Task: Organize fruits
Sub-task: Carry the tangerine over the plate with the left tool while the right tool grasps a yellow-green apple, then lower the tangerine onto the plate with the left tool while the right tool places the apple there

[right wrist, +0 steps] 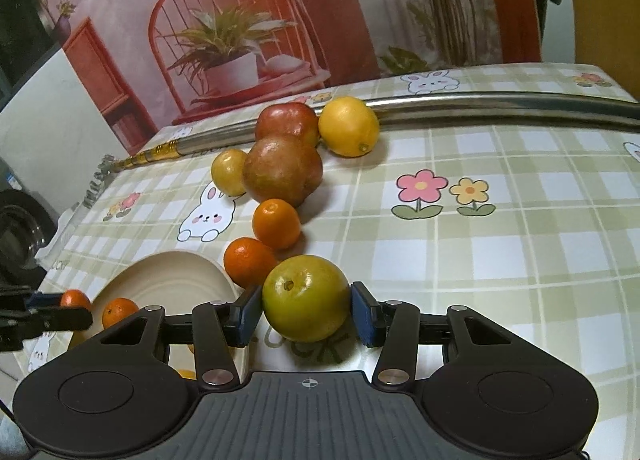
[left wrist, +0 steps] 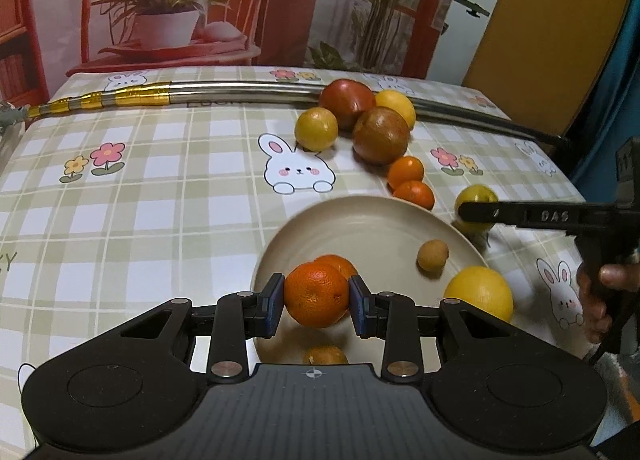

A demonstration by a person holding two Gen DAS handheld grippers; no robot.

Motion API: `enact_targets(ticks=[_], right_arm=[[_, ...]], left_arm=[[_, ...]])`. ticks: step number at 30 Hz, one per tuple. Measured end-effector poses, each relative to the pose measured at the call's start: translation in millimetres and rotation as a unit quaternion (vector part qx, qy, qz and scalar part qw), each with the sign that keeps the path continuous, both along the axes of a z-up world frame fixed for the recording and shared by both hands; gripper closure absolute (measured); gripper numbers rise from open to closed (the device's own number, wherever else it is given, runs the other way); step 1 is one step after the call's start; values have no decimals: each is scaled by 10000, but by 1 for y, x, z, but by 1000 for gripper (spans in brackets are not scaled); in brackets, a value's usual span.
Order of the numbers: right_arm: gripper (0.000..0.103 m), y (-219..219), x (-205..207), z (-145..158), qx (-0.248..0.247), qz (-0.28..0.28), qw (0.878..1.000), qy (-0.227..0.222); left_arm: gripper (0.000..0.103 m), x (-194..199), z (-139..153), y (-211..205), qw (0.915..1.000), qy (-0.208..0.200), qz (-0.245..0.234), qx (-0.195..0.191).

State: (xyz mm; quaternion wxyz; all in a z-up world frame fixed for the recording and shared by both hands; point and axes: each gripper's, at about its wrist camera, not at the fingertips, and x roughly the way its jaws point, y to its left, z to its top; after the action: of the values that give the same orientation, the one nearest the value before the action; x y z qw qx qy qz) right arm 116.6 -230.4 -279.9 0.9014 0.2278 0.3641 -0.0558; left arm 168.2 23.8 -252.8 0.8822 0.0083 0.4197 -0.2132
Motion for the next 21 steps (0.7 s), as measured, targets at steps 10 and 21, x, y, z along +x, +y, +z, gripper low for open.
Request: enact_targets(ticks=[10,21], right_arm=[[59,3,-7,25,-195,41,9994,-280],[59,20,-1,37,-262,325,9983,-400]], left_arm=[[67,1,-5,-1,9999,54,27,149],[67,8,-12,-9,9994,15,51,344]])
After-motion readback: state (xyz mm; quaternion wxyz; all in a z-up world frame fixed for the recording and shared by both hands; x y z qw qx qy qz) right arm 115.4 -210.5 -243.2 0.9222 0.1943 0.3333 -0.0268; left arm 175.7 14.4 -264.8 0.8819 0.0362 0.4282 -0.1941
